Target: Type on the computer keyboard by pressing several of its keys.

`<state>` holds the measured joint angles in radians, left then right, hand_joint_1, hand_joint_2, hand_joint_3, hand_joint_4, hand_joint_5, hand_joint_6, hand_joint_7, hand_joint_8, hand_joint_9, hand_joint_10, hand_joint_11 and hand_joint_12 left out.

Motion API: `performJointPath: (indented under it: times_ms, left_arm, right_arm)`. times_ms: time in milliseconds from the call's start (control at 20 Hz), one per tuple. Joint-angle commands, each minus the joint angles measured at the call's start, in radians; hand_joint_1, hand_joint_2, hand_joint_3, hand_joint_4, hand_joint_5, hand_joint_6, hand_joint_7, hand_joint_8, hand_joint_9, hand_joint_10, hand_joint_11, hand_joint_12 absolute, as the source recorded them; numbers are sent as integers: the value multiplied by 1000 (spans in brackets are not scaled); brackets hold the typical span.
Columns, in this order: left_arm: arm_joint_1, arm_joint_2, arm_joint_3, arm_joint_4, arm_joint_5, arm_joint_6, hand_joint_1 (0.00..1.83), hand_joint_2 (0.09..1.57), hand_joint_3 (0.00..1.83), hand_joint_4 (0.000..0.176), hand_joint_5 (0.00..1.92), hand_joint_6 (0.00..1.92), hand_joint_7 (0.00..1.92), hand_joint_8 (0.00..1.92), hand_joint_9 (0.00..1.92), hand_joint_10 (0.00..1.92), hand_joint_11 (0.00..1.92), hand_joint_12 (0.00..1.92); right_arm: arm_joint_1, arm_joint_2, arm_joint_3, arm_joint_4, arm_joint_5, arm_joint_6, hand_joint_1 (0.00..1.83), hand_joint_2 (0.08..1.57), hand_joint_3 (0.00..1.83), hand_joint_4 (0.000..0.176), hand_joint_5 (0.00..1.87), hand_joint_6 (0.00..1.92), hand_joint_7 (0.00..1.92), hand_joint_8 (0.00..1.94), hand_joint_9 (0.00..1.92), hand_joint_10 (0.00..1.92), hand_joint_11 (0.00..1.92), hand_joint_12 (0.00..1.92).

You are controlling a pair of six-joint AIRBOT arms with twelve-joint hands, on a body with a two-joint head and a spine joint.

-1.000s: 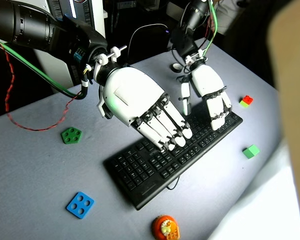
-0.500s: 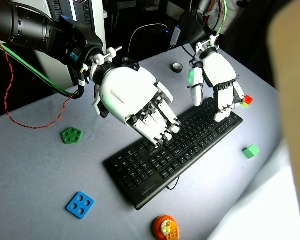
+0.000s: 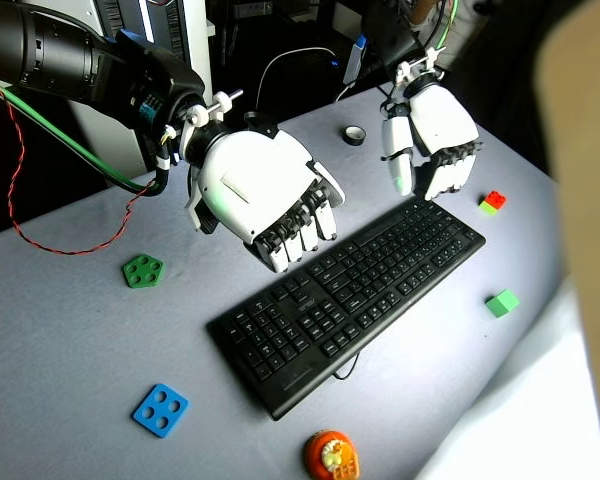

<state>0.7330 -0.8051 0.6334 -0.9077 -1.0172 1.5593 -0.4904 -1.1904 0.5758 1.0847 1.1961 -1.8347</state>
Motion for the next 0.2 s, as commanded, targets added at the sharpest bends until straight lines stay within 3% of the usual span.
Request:
performJointPath:
  times_ms: [0, 150]
  left_arm:
    - [-11, 10, -2, 53, -81, -3, 260, 1564, 1, 0, 1042, 1920, 1181, 1882, 1185, 1921, 1039, 1921]
    - [-13, 12, -3, 53, -77, -12, 219, 1567, 1, 0, 1042, 1914, 1179, 1867, 1173, 1921, 1001, 1921]
  right_arm:
    - [6, 5, -4, -87, 57, 5, 270, 1571, 43, 0, 1056, 1921, 1280, 1874, 1332, 1921, 1322, 1921]
    - [2, 5, -4, -87, 56, 4, 232, 1571, 66, 0, 1037, 1921, 1273, 1884, 1331, 1921, 1314, 1921]
